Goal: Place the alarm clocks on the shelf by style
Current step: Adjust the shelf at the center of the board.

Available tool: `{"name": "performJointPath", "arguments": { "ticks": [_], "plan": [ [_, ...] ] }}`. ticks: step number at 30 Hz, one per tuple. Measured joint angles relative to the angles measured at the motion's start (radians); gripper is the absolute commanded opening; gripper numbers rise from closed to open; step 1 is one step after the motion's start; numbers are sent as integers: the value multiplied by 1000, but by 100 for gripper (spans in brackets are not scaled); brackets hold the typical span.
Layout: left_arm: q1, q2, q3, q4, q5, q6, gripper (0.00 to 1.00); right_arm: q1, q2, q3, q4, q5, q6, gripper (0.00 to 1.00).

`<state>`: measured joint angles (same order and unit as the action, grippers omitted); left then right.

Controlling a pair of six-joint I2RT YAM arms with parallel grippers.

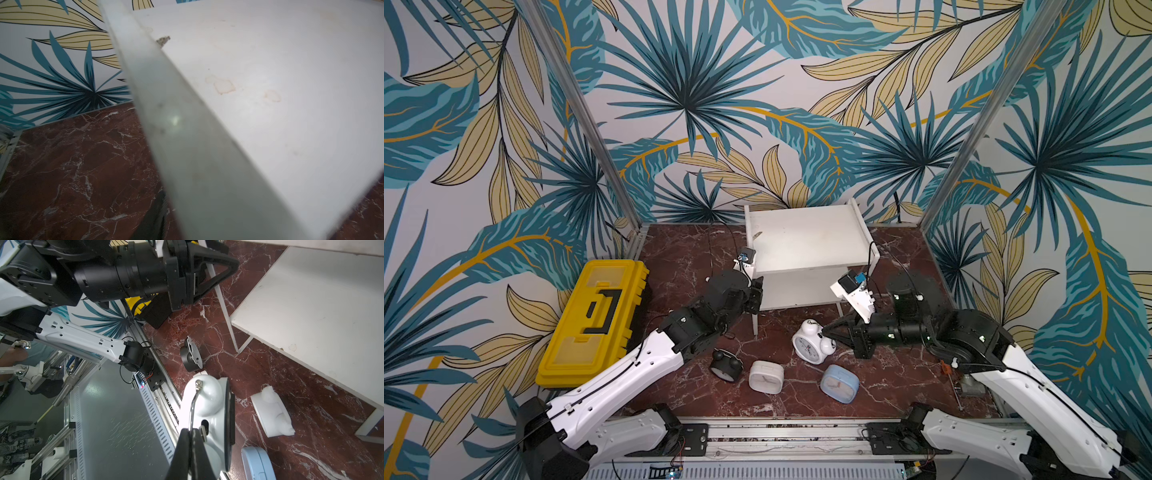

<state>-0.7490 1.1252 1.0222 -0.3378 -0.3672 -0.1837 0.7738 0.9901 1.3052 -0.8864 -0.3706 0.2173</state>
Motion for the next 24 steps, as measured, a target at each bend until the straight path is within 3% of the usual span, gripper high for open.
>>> {"name": "performJointPath", "arguments": {
  "ticks": [4, 9, 15, 21, 24],
  "plan": [
    [35, 9, 0, 19, -25, 34, 52, 0, 6, 0, 0, 2, 0, 0],
    [75, 9, 0, 28, -39, 39, 54, 0, 7, -3, 8, 5, 0, 0],
    [83, -5, -8, 45, -13, 30, 72, 0, 8, -20, 21, 7, 8, 0],
    [84, -123, -64, 16, 65, -8, 73, 0, 16, -19, 21, 7, 7, 0],
    [84, -202, -74, -33, 98, -27, 79, 0, 32, -6, 18, 7, 5, 0]
  ]
}}
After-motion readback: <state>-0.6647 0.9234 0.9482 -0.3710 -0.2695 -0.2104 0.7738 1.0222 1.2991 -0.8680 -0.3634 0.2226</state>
